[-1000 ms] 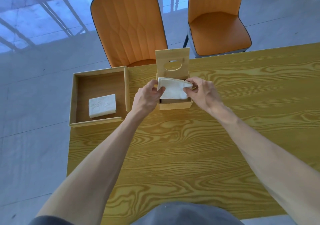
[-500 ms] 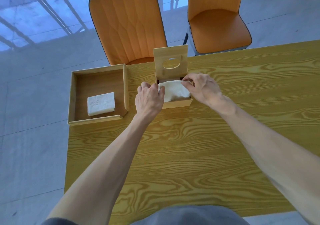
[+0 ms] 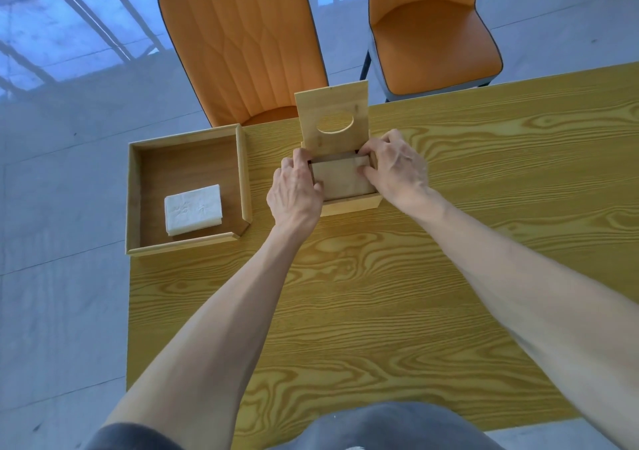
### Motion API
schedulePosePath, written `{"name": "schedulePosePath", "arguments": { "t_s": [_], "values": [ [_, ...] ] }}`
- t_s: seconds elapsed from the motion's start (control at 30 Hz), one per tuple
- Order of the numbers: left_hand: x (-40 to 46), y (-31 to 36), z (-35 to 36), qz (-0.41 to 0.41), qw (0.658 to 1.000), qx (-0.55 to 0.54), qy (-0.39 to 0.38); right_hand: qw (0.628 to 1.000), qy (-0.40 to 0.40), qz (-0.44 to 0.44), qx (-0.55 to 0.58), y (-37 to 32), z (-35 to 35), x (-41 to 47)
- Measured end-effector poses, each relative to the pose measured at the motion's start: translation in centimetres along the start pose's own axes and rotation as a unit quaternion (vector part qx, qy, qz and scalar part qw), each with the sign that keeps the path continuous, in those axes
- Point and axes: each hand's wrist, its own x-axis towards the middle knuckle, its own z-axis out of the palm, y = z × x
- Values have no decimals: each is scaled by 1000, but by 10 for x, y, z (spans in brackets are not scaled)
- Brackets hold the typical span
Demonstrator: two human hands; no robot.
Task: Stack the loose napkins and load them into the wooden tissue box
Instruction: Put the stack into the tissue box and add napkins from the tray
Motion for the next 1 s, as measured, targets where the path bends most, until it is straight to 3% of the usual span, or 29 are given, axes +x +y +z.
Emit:
{"name": "schedulePosePath", "arguments": {
  "t_s": [0.4, 0.53, 0.7, 1.0],
  "values": [
    [-18, -8, -38, 19, 999, 28, -16, 998, 6, -6, -58, -15, -24, -16],
    [-35, -27, -64, -9, 994, 58, -94, 993, 53, -43, -95, -35, -41, -27],
    [-49, -68, -92, -63, 975, 85, -194, 997, 14, -60, -51, -78, -47, -40],
    [-59, -160, -127, -122, 980, 83, -136, 993, -102, -42, 37, -166, 9, -51]
  ]
}}
